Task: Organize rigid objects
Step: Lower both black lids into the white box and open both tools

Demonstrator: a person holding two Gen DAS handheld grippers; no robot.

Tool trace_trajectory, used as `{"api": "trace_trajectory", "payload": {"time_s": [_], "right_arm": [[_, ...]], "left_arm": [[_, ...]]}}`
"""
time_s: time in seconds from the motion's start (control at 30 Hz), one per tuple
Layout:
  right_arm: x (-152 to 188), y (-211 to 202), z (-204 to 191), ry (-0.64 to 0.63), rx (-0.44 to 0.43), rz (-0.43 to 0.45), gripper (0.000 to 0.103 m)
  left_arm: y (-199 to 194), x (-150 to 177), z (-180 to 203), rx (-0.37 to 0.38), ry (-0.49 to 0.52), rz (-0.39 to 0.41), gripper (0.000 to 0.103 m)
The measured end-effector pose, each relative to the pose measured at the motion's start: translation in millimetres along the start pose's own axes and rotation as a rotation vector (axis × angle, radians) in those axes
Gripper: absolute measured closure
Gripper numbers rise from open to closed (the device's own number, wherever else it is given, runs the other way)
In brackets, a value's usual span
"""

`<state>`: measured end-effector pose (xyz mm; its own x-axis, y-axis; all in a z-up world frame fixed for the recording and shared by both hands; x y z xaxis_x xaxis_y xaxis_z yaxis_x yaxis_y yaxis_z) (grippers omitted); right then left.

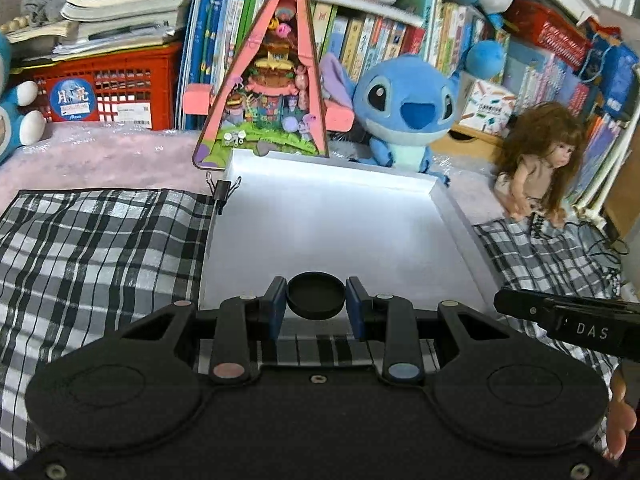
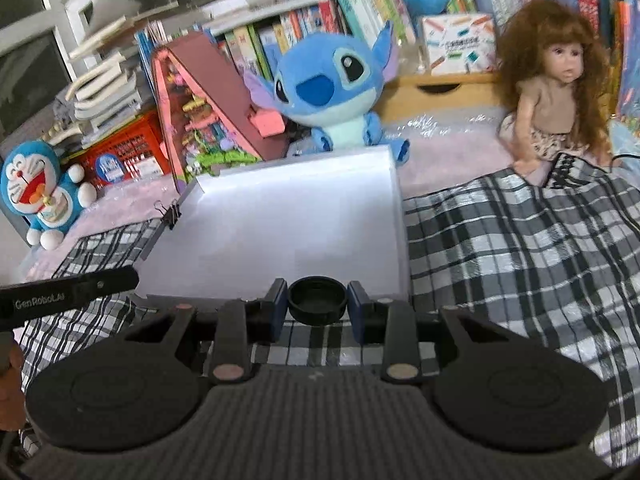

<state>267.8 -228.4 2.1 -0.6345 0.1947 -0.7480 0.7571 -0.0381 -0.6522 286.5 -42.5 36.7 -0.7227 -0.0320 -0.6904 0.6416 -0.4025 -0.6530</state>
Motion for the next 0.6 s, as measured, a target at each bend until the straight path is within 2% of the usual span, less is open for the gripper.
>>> {"api": "trace_trajectory", "payload": {"time_s": [0.27,0.6], "right_arm": [[-7.6,47.1,-11.0,-0.014,0.032,-0.118,0.065],[-6.9,76.6,-17.3,-0.064,0.082,-0.149,0.065]], "left_arm": [[42.3,-0.7,-13.7,-0.05,-0.036,-0.081,0.073],[65.8,6.7,-17.8,-0.081,-0.015,-0.118,0.073]]}}
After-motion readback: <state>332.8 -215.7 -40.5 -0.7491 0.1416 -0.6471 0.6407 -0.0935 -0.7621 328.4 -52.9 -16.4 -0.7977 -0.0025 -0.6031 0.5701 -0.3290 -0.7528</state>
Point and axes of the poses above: each gripper's, at about its wrist camera, not at the fingertips, and y roughly the way its jaws point, z to its right, x to its underside, the point moved 8 cm from there along y, roughly the way its jaws point, and after that the axes turned 9 degrees about x, right-handed, at the moved point
